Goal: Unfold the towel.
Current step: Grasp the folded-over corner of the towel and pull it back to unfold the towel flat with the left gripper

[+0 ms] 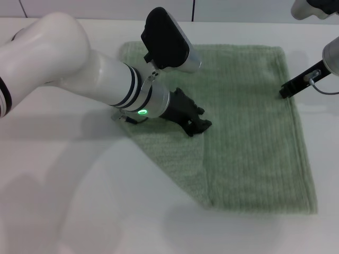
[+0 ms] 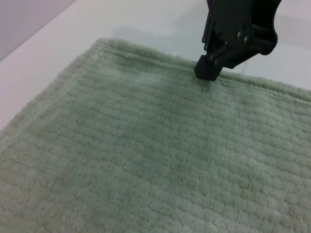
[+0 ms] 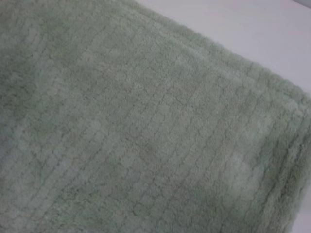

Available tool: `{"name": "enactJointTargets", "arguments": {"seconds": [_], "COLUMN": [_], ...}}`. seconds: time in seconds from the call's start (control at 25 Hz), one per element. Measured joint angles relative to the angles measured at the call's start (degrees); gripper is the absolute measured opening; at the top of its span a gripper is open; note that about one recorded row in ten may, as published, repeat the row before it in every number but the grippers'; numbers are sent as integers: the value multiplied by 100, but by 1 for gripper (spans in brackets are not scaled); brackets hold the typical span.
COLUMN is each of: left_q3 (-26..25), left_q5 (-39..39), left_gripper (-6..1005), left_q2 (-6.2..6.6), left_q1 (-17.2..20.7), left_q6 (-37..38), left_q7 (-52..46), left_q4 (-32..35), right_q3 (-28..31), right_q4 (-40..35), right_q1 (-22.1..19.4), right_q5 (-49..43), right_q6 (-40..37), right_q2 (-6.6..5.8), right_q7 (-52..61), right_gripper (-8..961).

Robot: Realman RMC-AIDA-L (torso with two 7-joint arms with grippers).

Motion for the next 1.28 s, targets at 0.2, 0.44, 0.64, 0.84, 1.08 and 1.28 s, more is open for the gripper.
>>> {"name": "enactJointTargets", "arguments": {"seconds": [0.2, 0.44, 0.64, 0.84, 1.08, 1.28], "left_q3": [0, -20, -101, -212, -525, -605], "left_q5": [-4, -7, -7, 6, 43, 67], "left_gripper": [278, 179, 142, 97, 89, 85], "left_q2": [0, 1, 14, 45, 75, 108], "left_q1": [-1, -1, 50, 151, 264, 490], "left_q6": [4, 85, 226, 379, 644, 823], "left_q7": [0, 0, -3, -2, 40, 59], "left_q4": [-1, 28, 146, 337, 531, 898], "right_q3": [0, -1, -1, 0, -5, -9], "right_q4": [0, 0, 0, 0, 0, 8], "right_q1": [0, 0, -11, -31, -43, -51], "right_q5": [0, 0, 0, 0, 0, 0], "right_q6": [2, 6, 9, 25, 29, 47], "right_q2": [0, 0, 0, 0, 0, 0], "right_q7": [-2, -10, -11, -11, -11, -11], "right_gripper": [0, 0, 1, 1, 2, 3]}}
